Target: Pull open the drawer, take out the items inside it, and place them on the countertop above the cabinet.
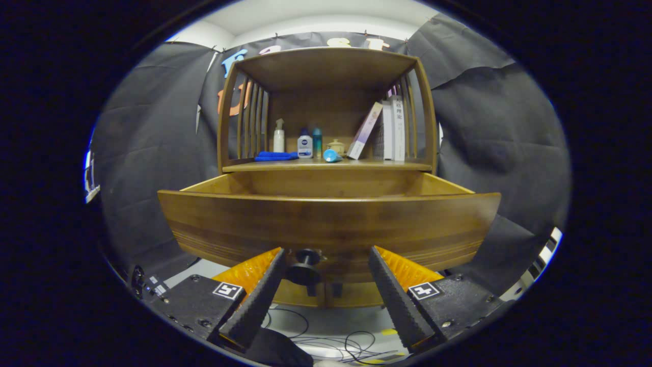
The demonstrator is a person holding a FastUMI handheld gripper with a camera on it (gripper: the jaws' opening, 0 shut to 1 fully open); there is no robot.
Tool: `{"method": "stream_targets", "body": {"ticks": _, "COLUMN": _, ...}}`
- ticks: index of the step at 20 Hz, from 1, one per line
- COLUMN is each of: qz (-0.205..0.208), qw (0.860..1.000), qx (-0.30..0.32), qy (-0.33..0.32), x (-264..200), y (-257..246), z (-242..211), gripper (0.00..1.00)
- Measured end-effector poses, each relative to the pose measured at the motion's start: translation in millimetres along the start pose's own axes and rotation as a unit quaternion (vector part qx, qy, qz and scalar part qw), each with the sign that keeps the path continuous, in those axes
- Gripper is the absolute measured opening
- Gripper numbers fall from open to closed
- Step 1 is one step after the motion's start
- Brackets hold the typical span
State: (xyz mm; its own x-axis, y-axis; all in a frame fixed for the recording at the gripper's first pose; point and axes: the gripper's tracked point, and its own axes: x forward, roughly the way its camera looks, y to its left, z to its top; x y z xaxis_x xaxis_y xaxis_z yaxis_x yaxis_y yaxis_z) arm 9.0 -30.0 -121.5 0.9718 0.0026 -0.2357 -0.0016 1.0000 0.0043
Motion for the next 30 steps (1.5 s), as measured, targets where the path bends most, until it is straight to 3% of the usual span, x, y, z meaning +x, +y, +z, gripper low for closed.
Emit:
{"method": "stream_targets", "body": {"ticks": 5, "qz": -0.005, "qw": 1.000, "qx": 0.007, "qy": 0.011, "x": 7.9, "y": 9.3, "z": -1.7, "gripper": 1.00}}
{"method": "stream_targets", "body": {"ticks": 10, "qz": -0.042, "qw": 0.999, "qx": -0.014, "qy": 0.009, "x": 14.3, "y": 8.1, "z": -2.9, "gripper": 1.00}}
{"method": "stream_targets", "body": {"ticks": 21, "qz": -0.023, "qw": 1.000, "qx": -0.003, "qy": 0.012, "x": 43.2, "y": 1.2, "z": 12.3, "gripper": 0.99}}
{"method": "stream_targets", "body": {"ticks": 30, "qz": -0.032, "qw": 0.999, "qx": -0.003, "qy": 0.013, "x": 83.7, "y": 3.9, "z": 33.1, "gripper": 0.99}}
